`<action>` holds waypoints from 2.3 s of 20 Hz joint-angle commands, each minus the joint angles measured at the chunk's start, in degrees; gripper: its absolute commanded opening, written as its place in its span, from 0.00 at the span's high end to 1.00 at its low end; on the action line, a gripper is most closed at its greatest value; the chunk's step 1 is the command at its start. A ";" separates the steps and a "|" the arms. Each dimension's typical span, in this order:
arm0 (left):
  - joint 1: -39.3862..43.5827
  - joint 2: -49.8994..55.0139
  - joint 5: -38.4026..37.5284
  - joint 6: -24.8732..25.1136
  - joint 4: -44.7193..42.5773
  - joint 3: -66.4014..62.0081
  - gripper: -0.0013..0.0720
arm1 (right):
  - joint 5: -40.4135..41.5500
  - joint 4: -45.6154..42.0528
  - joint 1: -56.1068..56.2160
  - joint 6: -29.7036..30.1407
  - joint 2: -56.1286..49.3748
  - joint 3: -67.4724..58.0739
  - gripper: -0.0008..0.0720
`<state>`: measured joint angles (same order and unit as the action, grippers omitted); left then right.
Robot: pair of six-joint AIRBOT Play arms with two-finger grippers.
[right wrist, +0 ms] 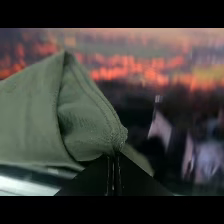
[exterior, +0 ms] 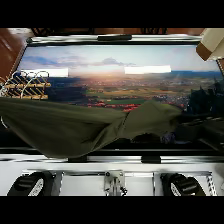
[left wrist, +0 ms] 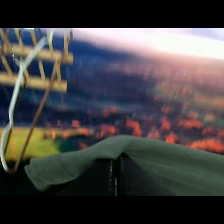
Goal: Fold the shirts.
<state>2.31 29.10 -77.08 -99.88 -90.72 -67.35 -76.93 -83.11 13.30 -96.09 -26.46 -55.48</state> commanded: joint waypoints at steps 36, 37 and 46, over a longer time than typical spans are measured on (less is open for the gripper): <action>-17.70 33.44 -3.32 18.21 24.68 32.15 0.15 | 33.73 10.67 0.02 -13.66 -23.19 28.70 0.91; -17.70 33.44 -2.64 18.25 24.52 32.50 0.15 | 33.73 10.67 0.02 -13.53 -23.19 28.70 0.91; -17.64 33.75 1.49 19.87 20.90 33.97 0.16 | 31.95 12.79 0.02 -12.87 -23.19 28.70 0.91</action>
<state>-15.38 62.78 -76.82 -80.42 -68.58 -34.04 -44.12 -71.26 13.26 -109.54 -49.69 -26.81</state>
